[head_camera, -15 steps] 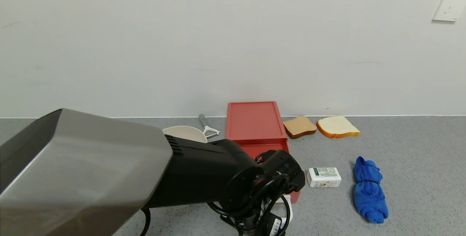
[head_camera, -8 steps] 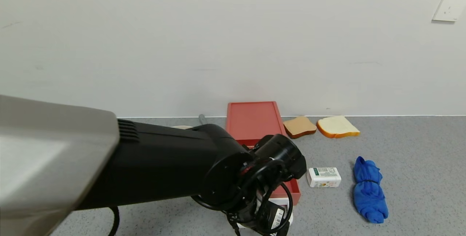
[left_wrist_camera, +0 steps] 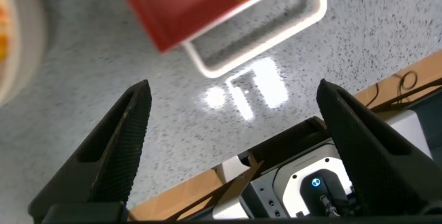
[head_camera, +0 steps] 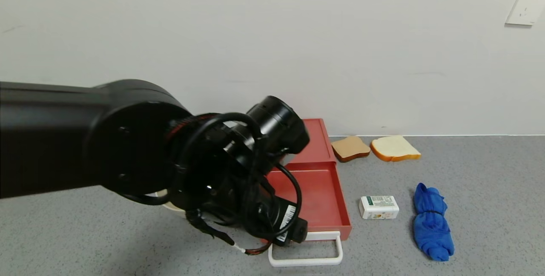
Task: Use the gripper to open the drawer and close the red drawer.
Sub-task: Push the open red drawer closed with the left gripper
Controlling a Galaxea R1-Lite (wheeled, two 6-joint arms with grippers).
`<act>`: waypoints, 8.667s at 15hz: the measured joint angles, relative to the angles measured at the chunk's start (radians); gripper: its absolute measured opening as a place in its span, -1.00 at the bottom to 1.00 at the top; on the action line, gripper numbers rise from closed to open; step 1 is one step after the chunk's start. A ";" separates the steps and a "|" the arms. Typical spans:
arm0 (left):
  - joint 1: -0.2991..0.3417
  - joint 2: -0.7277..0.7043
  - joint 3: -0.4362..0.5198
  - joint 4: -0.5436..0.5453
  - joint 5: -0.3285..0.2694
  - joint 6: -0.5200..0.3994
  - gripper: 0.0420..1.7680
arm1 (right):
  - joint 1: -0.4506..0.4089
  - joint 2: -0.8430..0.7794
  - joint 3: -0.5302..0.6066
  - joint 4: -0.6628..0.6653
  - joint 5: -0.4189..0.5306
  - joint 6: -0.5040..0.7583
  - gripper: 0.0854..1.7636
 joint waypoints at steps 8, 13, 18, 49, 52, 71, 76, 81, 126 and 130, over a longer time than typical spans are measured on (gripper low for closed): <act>0.259 -0.261 0.199 -0.007 -0.010 0.068 0.94 | 0.000 0.000 0.000 0.001 0.000 0.000 0.94; 0.330 -0.306 0.223 -0.010 -0.011 0.067 0.94 | 0.001 0.000 0.000 0.001 0.000 0.000 0.94; 0.337 -0.313 0.231 -0.017 -0.016 0.064 0.94 | 0.002 0.000 0.000 0.001 0.000 0.000 0.94; -0.142 0.193 -0.039 0.060 0.161 -0.401 0.94 | 0.002 0.000 0.000 0.002 0.000 0.000 0.94; -0.147 0.203 -0.046 0.074 0.161 -0.453 0.94 | 0.002 0.000 0.000 0.001 0.000 0.000 0.94; -0.184 0.268 -0.103 0.111 0.064 -0.666 0.94 | 0.000 0.000 0.000 0.001 0.000 0.000 0.94; -0.147 0.313 -0.161 0.110 0.061 -0.805 0.94 | 0.003 0.000 0.000 0.001 0.000 0.000 0.94; -0.136 0.355 -0.172 0.109 0.058 -0.872 0.94 | 0.004 0.000 0.000 0.001 0.000 0.000 0.94; -0.147 0.501 -0.266 0.068 0.186 -0.917 0.94 | 0.004 0.000 0.000 0.001 0.000 0.000 0.94; -0.123 0.515 -0.311 0.072 0.186 -0.877 0.94 | 0.004 0.000 0.000 0.001 0.000 0.000 0.94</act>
